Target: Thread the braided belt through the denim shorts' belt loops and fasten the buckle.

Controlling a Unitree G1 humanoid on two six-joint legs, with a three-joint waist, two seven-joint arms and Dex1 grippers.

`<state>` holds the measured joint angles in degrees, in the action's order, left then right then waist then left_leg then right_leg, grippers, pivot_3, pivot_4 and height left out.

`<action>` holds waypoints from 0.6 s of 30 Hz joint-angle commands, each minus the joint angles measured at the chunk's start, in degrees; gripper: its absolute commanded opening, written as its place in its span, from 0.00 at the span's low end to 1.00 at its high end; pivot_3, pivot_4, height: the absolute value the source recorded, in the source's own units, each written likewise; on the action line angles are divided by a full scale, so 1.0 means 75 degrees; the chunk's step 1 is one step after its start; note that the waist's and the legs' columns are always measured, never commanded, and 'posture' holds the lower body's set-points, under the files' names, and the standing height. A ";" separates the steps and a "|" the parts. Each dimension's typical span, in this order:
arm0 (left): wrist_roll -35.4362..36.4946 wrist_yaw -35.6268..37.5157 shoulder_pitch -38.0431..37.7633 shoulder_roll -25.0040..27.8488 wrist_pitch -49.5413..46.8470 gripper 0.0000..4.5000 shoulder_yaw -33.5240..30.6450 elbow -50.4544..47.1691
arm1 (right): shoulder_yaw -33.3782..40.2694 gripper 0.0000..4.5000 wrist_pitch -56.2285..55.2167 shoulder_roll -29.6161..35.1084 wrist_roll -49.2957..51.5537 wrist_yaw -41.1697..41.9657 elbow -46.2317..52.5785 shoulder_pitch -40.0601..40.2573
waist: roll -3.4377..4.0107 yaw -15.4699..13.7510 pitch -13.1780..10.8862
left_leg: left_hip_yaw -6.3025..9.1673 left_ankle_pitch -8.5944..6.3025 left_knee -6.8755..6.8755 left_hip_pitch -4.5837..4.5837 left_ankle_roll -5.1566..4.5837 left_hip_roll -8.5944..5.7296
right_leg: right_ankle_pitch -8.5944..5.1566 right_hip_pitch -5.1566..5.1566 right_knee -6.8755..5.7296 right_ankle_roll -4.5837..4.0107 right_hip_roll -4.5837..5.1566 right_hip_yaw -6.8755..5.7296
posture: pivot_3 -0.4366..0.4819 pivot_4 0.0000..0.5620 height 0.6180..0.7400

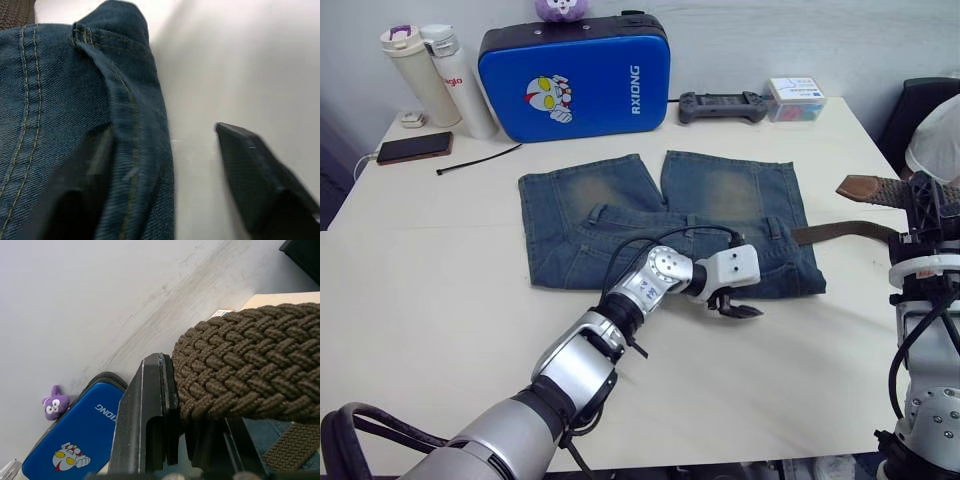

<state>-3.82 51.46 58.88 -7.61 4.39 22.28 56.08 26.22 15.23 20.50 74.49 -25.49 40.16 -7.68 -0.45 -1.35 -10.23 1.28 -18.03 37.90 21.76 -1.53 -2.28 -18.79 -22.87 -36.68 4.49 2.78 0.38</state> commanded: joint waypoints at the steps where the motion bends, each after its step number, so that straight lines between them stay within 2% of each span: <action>1: 0.0118 0.0484 -0.0189 0.0023 -0.0101 0.33 -0.0081 -0.0547 | -0.0096 0.00 0.0050 0.0162 -0.0028 0.0165 0.0155 -0.0113 | 0.0000 0.0002 0.0000 | 0.0000 0.0001 0.0000 0.0000 0.0002 0.0000 | 0.0000 0.0000 0.0000 0.0000 0.0000 0.0000 | 0.48 0.27 0.99; 4: 0.0506 0.1142 -0.0589 0.0086 -0.0603 0.01 -0.0218 -0.1327 | -0.0143 0.00 0.0258 0.0352 0.0372 0.0330 0.0190 -0.0021 | 0.0001 0.0003 0.0001 | 0.0000 0.0003 0.0000 0.0000 0.0005 0.0001 | 0.0000 0.0000 0.0000 0.0000 0.0001 0.0001 | 0.48 0.27 0.99; 7: 0.0980 0.1946 -0.1070 0.0285 -0.1653 0.01 -0.0211 -0.2487 | -0.0015 0.00 0.0744 0.0886 0.1151 0.0850 0.0477 0.0702 | 0.0001 -0.0022 0.0001 | 0.0002 0.0005 0.0000 0.0002 0.0009 0.0004 | 0.0000 0.0000 0.0003 0.0000 0.0001 -0.0001 | 0.48 0.27 0.99; 13: 0.1716 0.3425 -0.1922 0.1648 -0.4028 0.01 0.0252 -0.5270 | 0.0698 0.00 0.1249 0.2075 0.2703 0.1478 0.0644 0.1865 | 0.0005 0.0041 0.0002 | 0.0006 0.0007 0.0010 0.0016 0.0013 0.0010 | 0.0000 0.0001 0.0010 0.0000 0.0001 -0.0004 | 0.48 0.27 0.99; 18: 0.1754 0.3692 -0.2165 0.2464 -0.4654 0.01 0.0626 -0.6268 | 0.0679 0.00 0.1262 0.2392 0.3097 0.1155 0.0778 0.2239 | 0.0009 0.0024 0.0005 | 0.0008 0.0005 0.0012 0.0009 0.0009 0.0011 | 0.0000 0.0002 0.0018 -0.0001 0.0002 -0.0003 | 0.48 0.27 0.99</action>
<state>8.06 78.39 42.97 10.92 -29.92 25.99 12.01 30.28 25.19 37.56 96.08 -16.09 43.44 8.91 -0.38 -1.17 -10.20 1.34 -17.99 38.01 21.83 -1.46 -2.20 -18.79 -22.85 -36.53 4.48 2.80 0.36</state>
